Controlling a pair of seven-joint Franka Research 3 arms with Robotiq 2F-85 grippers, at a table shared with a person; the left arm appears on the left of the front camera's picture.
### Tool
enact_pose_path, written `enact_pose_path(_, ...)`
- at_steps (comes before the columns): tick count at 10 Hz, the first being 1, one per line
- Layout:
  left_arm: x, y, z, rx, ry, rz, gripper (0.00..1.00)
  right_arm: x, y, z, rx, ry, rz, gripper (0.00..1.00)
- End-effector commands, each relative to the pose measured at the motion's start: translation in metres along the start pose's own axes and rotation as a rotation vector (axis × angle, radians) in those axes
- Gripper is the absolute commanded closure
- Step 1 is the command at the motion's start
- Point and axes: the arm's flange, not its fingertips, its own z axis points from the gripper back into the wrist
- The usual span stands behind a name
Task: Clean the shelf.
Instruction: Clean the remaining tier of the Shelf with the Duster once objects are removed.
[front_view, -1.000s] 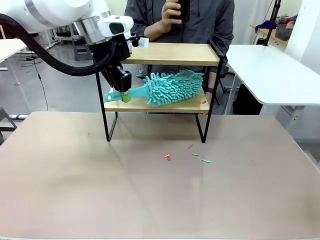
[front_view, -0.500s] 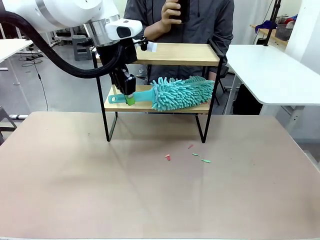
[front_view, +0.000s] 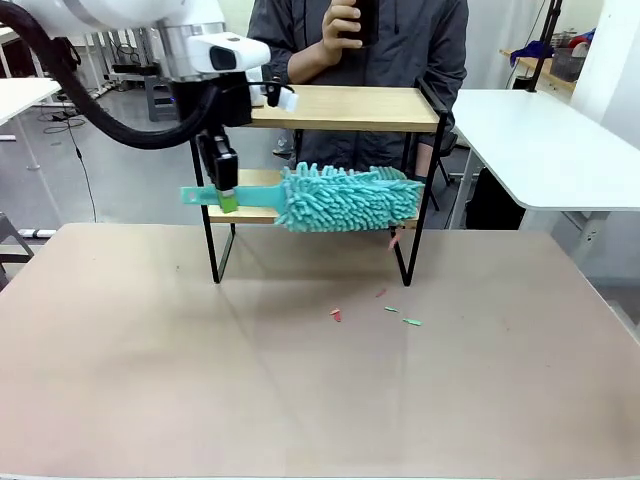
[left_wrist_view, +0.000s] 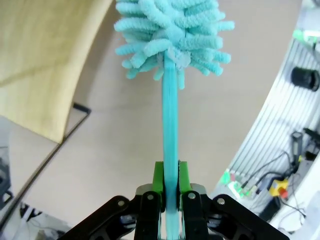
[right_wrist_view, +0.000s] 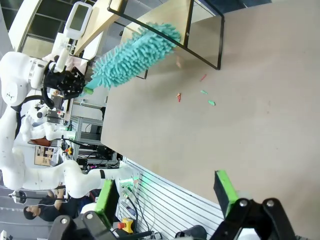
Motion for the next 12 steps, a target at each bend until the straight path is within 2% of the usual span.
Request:
enact_pose_path(1, -0.046, -0.022, -0.005, 0.02, 0.049, -0.057, 0.87, 0.002, 0.001, 0.0, 0.025, -0.014, 0.023, 0.0)
enact_pose_path(2, -0.061, -0.033, -0.007, 0.006, 0.041, -0.085, 0.87, 0.002, 0.001, 0.0, 0.025, -0.014, 0.023, 0.0)
enact_pose_path(5, -0.104, -0.054, 0.008, -0.048, -0.076, -0.156, 0.87, 0.002, 0.001, 0.0, 0.025, -0.014, 0.023, 0.0)
enact_pose_path(6, -0.13, -0.064, 0.017, -0.068, -0.113, -0.189, 0.87, 0.002, 0.001, 0.0, 0.025, -0.014, 0.023, 0.0)
enact_pose_path(7, -0.173, -0.079, 0.031, -0.105, -0.158, -0.27, 0.87, 0.002, 0.001, 0.0, 0.025, -0.014, 0.023, 0.0)
enact_pose_path(8, -0.218, -0.092, 0.042, -0.072, -0.207, -0.254, 0.87, 0.002, 0.001, 0.0, 0.025, -0.014, 0.023, 0.0)
enact_pose_path(9, -0.264, -0.102, 0.049, -0.045, -0.306, -0.233, 0.87, 0.002, 0.001, 0.0, 0.025, -0.014, 0.023, 0.0)
enact_pose_path(11, -0.35, -0.118, 0.043, 0.041, -0.505, -0.08, 0.87, 0.002, 0.001, 0.0, 0.025, -0.014, 0.023, 0.0)
enact_pose_path(12, -0.387, -0.124, 0.038, 0.067, -0.622, 0.042, 0.87, 0.002, 0.001, 0.0, 0.025, -0.014, 0.023, 0.0)
